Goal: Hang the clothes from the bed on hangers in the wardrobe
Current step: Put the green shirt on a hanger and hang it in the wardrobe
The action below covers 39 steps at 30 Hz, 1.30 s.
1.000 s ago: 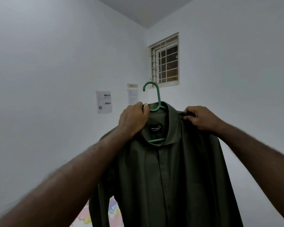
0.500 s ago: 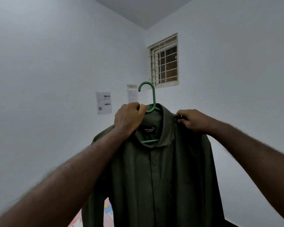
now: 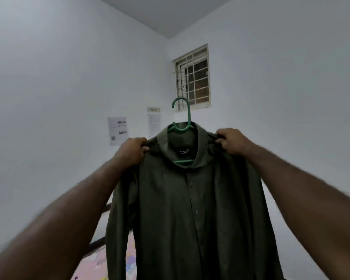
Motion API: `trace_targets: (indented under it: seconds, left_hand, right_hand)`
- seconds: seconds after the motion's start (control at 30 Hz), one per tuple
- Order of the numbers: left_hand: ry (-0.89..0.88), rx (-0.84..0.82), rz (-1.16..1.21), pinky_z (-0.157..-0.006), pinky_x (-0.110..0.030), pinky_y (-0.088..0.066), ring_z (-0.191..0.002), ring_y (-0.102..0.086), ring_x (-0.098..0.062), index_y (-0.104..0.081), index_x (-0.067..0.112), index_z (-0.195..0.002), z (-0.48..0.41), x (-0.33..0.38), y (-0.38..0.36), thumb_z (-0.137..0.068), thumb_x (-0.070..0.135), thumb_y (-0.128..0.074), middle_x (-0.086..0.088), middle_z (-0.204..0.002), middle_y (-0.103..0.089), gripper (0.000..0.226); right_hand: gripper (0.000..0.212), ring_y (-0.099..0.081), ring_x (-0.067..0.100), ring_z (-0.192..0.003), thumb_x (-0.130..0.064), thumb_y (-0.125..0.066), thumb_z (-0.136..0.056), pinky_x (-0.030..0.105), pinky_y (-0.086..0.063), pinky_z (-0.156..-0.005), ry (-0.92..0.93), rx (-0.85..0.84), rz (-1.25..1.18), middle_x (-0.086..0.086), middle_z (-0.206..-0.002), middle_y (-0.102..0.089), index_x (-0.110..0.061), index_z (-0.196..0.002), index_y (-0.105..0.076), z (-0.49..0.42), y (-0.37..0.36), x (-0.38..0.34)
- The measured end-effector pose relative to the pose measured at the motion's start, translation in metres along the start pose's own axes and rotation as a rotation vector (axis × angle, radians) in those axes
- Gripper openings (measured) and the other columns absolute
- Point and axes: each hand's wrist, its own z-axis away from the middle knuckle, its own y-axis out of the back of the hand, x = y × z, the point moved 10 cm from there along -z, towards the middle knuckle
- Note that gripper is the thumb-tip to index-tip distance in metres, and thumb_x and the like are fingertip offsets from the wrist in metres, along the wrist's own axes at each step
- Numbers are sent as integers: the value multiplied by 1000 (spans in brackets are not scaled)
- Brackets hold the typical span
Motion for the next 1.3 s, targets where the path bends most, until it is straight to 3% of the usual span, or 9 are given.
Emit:
trace_targets:
  seconds: [0.13,0.4,0.57,0.67,0.8,0.93,1.0,1.1,1.3]
  left_hand:
    - [31,-367,-111,-79,-25,-39,-96,-57,-23,-68,9,-104,-10,3,-43,-93,17,-61,-12,-108,-67,16]
    - [103,43,-59,-76,-36,-47,-91,-60,-30,-67,12,-100,-14,11,-42,-93,20,-58,-12,-99,-67,14]
    - [114,181,152,-67,-33,-45,-81,-66,-32,-70,14,-87,136,-5,-134,-86,20,-60,-11,-83,-71,11]
    - [303,-78,353,-68,-18,-45,-77,-69,-8,-72,19,-86,322,-14,-269,-77,14,-56,1,-73,-69,19]
    - [664,-744,314,-80,-26,-46,-98,-67,-23,-76,20,-94,574,-12,-415,-77,26,-47,-3,-102,-74,34]
    - [722,-887,219,-95,-26,-42,-117,-58,-18,-70,24,-109,680,-2,-439,-82,31,-37,1,-125,-64,43]
    - [715,-975,179,-94,-29,-43,-116,-58,-24,-69,20,-110,697,3,-445,-88,25,-42,-5,-123,-64,35]
    - [682,-1011,155,-89,-31,-44,-108,-60,-30,-71,13,-105,690,3,-448,-86,14,-47,-11,-115,-67,31]
    - [625,-770,168,-88,-33,-50,-100,-63,-25,-72,14,-110,532,-23,-435,-94,11,-52,-9,-112,-70,26]
  right_hand:
    - [14,-53,24,-101,-16,-59,-96,26,-35,-80,-72,-184,122,12,-115,-62,-9,-107,-65,-7,-21,24]
    - [15,-54,25,-94,-18,-55,-97,29,-37,-77,-98,-126,99,15,-111,-65,-8,-102,-65,-9,-16,48]
    - [12,-61,32,-88,-21,-52,-97,37,-44,-72,-42,-25,-5,13,-95,-68,-15,-89,-59,119,-102,89]
    - [18,-64,32,-89,-30,-47,-93,37,-48,-75,-217,-359,13,9,-95,-70,-21,-92,-63,296,-250,153]
    - [14,-64,27,-103,-23,-55,-94,32,-45,-83,-449,-969,-62,7,-110,-71,-23,-100,-67,551,-378,187]
    - [13,-63,25,-108,-32,-55,-91,28,-43,-84,-533,-1149,-125,6,-114,-70,-28,-94,-67,668,-401,182]
    - [14,-64,27,-104,-31,-54,-88,28,-43,-80,-543,-1194,-142,9,-109,-71,-27,-76,-60,694,-409,183]
    - [14,-63,29,-103,-27,-56,-90,28,-40,-76,-549,-1166,-126,12,-108,-70,-19,-90,-67,691,-408,182]
    - [19,-63,35,-99,-18,-58,-92,33,-46,-79,-455,-973,-157,17,-105,-69,-6,-99,-71,542,-403,195]
